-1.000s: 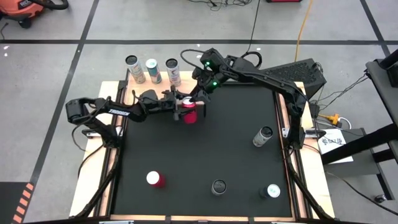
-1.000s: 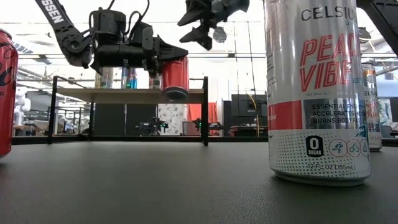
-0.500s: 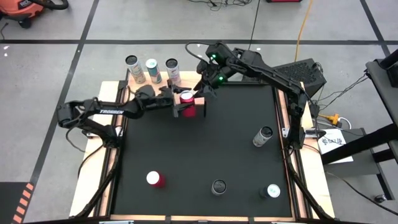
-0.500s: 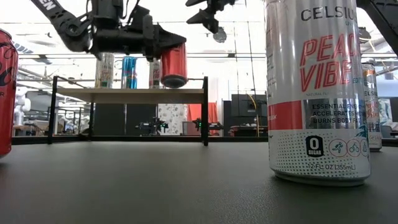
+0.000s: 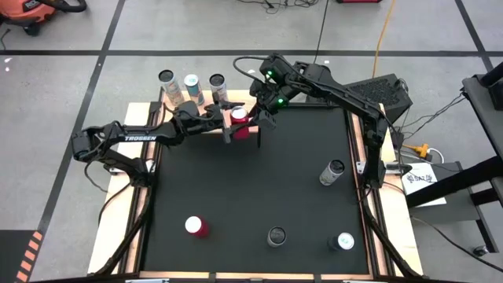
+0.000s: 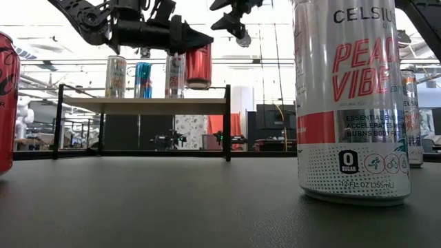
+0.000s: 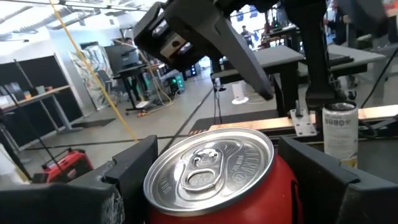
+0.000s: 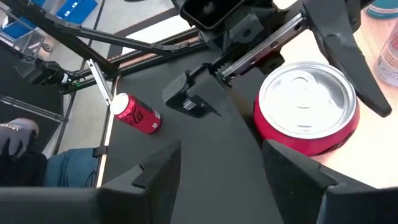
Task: Place canned beverage on shelf
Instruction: Put the top red black soda can on the shelf
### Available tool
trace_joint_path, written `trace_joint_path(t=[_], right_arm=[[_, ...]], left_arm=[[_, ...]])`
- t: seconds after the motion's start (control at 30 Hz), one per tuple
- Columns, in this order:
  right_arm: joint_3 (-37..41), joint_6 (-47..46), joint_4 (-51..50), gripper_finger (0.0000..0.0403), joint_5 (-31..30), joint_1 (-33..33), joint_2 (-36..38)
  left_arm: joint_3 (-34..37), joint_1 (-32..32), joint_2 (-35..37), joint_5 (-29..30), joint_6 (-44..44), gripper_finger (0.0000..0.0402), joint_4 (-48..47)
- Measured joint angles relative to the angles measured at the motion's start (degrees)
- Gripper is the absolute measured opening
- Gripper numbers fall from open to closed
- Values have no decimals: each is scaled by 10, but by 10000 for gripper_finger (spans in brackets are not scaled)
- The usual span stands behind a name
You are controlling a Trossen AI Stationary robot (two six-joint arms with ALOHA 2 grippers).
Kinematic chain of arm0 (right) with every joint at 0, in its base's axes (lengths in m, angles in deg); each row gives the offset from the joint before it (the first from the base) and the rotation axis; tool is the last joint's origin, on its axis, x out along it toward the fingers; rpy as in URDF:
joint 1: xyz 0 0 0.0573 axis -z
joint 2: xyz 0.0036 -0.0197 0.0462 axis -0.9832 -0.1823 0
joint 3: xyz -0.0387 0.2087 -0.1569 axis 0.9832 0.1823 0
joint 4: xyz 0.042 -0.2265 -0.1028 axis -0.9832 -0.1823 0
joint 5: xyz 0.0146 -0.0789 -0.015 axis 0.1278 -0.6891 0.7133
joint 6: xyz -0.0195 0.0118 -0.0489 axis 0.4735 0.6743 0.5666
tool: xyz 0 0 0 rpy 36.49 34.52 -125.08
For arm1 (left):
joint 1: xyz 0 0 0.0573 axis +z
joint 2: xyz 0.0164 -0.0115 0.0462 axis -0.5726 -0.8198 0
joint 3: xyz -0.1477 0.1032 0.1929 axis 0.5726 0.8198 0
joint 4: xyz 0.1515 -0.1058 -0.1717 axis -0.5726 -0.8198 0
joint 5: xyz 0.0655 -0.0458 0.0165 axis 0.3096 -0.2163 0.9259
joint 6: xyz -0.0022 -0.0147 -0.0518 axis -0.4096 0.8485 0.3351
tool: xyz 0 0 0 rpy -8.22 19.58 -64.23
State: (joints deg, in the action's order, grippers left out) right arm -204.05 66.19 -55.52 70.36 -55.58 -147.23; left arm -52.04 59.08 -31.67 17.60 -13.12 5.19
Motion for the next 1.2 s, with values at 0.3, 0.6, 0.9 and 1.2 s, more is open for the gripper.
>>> trace_joint_path(t=[0.3, 0.6, 0.9, 1.2], right_arm=[[0, 8, 0, 208, 0, 0, 0], [0, 11, -3, 208, 0, 0, 0], [0, 12, -5, 208, 0, 0, 0], [0, 11, -5, 208, 0, 0, 0]], left_arm=[[1, 14, -13, 48, -14, 288, -3], [0, 20, -45, 48, -6, 298, 29], [0, 32, -53, 60, -13, 302, 41], [0, 40, -54, 83, -13, 303, 46]])
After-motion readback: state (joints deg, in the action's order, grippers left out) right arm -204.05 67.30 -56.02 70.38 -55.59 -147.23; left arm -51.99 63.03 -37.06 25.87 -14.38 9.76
